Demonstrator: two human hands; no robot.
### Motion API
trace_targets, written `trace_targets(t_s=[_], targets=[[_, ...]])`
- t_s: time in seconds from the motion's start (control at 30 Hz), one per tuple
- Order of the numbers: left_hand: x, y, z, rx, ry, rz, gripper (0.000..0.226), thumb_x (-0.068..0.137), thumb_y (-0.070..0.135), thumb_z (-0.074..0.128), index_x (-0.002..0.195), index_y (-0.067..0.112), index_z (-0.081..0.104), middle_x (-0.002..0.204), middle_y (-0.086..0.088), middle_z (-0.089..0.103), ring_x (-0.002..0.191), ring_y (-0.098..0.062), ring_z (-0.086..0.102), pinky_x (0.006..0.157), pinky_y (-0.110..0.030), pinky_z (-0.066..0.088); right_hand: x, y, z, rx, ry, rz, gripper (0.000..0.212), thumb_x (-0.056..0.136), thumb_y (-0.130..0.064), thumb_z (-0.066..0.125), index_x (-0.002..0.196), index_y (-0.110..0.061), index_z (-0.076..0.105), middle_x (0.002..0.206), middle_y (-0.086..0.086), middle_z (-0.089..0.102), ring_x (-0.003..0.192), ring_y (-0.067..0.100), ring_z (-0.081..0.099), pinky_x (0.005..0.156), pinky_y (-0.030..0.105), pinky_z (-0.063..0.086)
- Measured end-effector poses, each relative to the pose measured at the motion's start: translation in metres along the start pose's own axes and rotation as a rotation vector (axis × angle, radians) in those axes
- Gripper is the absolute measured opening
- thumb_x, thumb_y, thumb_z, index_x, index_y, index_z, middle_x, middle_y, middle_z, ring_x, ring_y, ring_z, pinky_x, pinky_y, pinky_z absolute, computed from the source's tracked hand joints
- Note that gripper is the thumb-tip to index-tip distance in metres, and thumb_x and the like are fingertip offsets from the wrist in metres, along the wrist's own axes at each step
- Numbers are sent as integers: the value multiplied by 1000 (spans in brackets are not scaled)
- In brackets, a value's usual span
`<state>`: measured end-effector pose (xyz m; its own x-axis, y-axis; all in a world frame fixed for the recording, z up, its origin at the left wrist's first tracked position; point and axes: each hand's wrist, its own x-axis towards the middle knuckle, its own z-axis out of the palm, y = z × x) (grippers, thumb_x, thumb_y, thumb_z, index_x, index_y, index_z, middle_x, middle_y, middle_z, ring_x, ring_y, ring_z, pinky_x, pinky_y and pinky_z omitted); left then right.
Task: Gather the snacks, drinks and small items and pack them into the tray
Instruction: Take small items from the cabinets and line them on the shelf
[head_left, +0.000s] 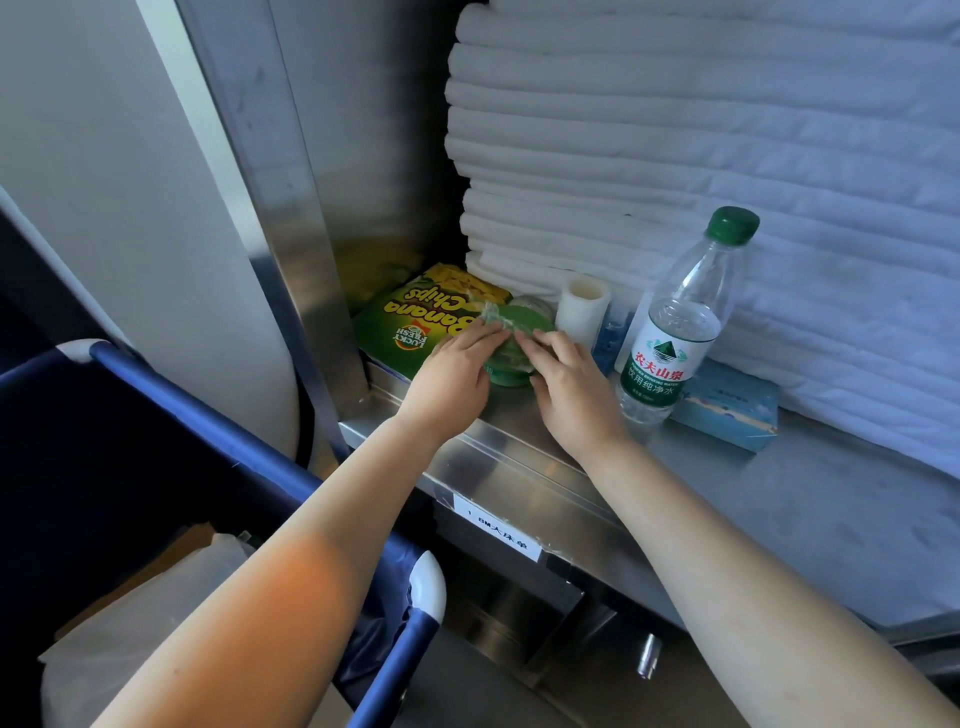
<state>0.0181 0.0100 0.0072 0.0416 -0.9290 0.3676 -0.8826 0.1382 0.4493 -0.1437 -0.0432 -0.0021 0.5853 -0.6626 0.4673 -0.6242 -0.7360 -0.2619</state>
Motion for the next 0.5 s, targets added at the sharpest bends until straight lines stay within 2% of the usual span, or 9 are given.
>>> trace_targets(t_s=[0.07,0.13,0.17,0.23,0.3,0.37,0.43,0.5], targets=[[-6,1,0,3,-15,10,53,90,-1,41,141,14,41,151,-3,33,143,-19,19,116,-42,17,-8,1,-2,50,-33,3,66,89,-4,55,148,-18,30,143,7,41,120,29,48,90,40,50],[-18,6,0,23,63,24,55,88,-2,45,140,13,43,154,-5,27,144,-24,14,115,-48,19,-25,2,-6,113,-19,26,70,89,-2,55,150,-17,23,152,9,29,132,28,41,101,34,41],[-25,10,1,39,131,42,54,86,-3,47,138,12,46,153,-7,28,144,-27,15,114,-49,20,-35,4,-8,122,0,37,69,89,-2,55,149,-16,25,153,10,29,135,26,38,103,31,38],[-41,20,8,43,229,139,50,83,-1,48,131,10,53,147,-10,39,140,-29,27,112,-48,26,-58,8,-13,98,34,44,59,89,-5,56,144,-13,36,144,9,42,127,23,46,101,31,40],[-53,32,20,31,177,277,41,84,7,47,123,9,59,134,-8,53,127,-28,45,105,-44,36,-78,13,-18,67,47,55,43,89,-9,59,131,-11,53,127,5,56,110,22,57,90,37,51],[-57,42,34,28,42,332,36,90,17,44,121,8,61,126,-7,58,118,-26,51,99,-41,42,-94,17,-23,-4,56,70,29,88,-12,61,117,-11,63,115,2,62,102,21,60,81,38,54],[-58,47,48,98,-43,319,40,94,28,41,126,10,58,130,-7,57,123,-25,50,106,-41,39,-109,20,-26,-120,89,105,25,93,-21,55,112,-12,67,115,-1,64,103,19,59,83,34,53],[-59,46,59,202,-64,302,47,93,37,39,129,13,57,134,-6,55,127,-25,48,107,-42,35,-123,20,-29,-210,102,173,35,95,-31,44,118,-13,65,121,0,63,110,20,58,90,33,50]])
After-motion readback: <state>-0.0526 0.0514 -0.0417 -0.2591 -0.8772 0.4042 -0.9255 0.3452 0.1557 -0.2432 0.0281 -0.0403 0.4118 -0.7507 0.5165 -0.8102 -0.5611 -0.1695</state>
